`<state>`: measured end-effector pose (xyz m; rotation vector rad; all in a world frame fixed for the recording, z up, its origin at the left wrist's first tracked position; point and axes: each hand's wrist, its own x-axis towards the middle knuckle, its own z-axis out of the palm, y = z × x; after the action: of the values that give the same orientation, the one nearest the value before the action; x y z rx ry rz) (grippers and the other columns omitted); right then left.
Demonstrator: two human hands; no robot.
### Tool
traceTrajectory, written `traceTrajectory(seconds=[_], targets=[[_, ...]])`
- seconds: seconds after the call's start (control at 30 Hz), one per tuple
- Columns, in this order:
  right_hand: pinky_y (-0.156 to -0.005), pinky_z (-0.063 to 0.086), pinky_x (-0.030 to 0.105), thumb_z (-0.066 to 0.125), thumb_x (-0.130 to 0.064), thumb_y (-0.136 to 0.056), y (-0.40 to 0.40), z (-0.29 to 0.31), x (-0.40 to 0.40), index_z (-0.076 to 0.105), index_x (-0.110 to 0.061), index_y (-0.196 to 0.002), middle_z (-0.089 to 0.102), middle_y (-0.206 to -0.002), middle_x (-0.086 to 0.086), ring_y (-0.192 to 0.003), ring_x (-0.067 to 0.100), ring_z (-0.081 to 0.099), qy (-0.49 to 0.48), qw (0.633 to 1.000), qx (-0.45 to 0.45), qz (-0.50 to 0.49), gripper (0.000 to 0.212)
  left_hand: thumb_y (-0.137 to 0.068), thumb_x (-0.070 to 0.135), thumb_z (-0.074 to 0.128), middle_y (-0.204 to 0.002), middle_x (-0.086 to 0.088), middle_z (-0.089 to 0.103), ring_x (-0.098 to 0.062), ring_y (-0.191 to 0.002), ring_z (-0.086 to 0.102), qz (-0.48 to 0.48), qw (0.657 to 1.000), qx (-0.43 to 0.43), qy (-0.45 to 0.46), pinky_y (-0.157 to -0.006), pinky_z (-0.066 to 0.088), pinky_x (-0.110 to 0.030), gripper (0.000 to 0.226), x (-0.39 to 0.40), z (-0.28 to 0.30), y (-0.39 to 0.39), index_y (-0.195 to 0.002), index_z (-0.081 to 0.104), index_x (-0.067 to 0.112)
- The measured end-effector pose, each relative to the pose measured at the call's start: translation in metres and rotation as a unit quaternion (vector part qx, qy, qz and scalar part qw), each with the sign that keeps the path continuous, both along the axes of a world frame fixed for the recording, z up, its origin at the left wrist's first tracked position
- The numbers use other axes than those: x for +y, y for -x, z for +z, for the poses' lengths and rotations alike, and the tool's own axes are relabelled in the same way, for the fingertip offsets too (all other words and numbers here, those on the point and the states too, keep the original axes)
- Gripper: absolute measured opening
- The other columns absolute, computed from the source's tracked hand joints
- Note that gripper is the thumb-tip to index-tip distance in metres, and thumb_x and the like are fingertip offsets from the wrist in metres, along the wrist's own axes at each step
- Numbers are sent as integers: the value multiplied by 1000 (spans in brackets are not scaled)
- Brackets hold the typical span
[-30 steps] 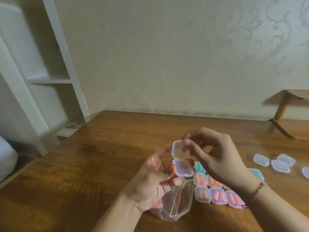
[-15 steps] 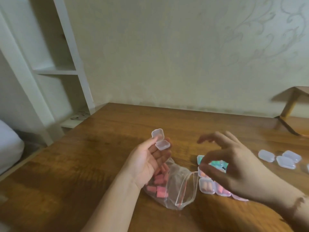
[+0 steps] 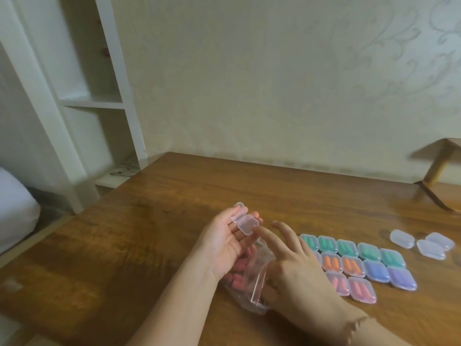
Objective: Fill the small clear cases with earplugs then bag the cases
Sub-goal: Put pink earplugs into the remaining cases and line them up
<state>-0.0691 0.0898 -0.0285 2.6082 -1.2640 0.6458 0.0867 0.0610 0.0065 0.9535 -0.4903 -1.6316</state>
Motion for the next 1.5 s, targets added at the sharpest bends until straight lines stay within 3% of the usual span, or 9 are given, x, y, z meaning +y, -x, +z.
traceTrajectory(seconds=[0.33,0.5,0.67,0.87,1.03,1.17,1.33,1.4,1.5], targets=[[-92,48,48,74,-43,-62,-12,-13,7,69,-26,-53,51,-142,-5,-129,33,43,26,998,-21,-49,20,-97,29,58,-115,-20,71,-30,-107,70,-9,1000,-21,-10,-89,55,-41,35,-7,-10,1,-119,65,2],[-85,52,51,52,-38,-69,-22,-13,8,68,-23,-56,57,-137,2,-123,37,44,68,996,-47,-23,25,-96,26,60,-116,-23,70,-30,-101,72,-6,999,12,-40,-93,55,-46,39,-11,-13,1,-120,64,-4],[-85,50,52,64,-35,-69,-24,-19,4,69,-24,-63,56,-138,2,-123,41,46,52,997,-51,-38,13,-96,28,60,-114,-22,71,-29,-101,73,-8,999,4,-42,-95,54,-47,38,-12,-16,2,-119,65,-2],[-85,50,52,51,-34,-70,-26,-19,2,71,-24,-63,60,-132,-1,-120,38,47,55,994,-84,-34,23,-97,31,58,-112,-20,72,-27,-97,74,-5,999,-3,-46,-86,58,-44,37,-12,-16,2,-117,67,1],[-89,46,51,74,-38,-62,-20,-13,6,70,-24,-57,57,-135,-7,-125,33,45,38,996,-79,-35,16,-98,30,58,-113,-22,72,-29,-100,73,-2,999,2,-46,-94,55,-47,37,-9,-13,3,-120,65,1],[-96,39,43,62,-43,-66,7,2,8,72,-37,-63,59,-130,-16,-128,26,43,9,989,-146,-9,12,-97,30,59,-111,-21,73,-34,-107,70,3,999,-11,-48,-92,55,-44,36,-7,-11,4,-120,65,2],[-87,38,12,63,-54,-63,40,30,0,71,-36,-60,63,-108,-34,-115,-5,49,-177,939,-292,-46,20,-96,32,59,-110,-16,74,-31,-105,70,-13,998,-56,-9,-84,57,-40,34,-5,-8,7,-118,65,7],[-72,41,13,66,-48,-64,45,36,-3,72,-32,-61,68,-97,-31,-94,-7,60,-217,913,-336,-77,18,-95,32,59,-110,-13,74,-28,-105,71,-23,996,-77,27,-88,57,-40,33,-3,-6,8,-119,65,9],[-65,49,21,67,-11,-83,49,42,-7,73,-14,-63,75,-85,-11,-80,3,70,-304,853,-416,-83,21,-93,28,64,-114,-10,73,-23,-104,71,-54,990,-102,87,-89,58,-36,35,4,-3,11,-124,62,13]])
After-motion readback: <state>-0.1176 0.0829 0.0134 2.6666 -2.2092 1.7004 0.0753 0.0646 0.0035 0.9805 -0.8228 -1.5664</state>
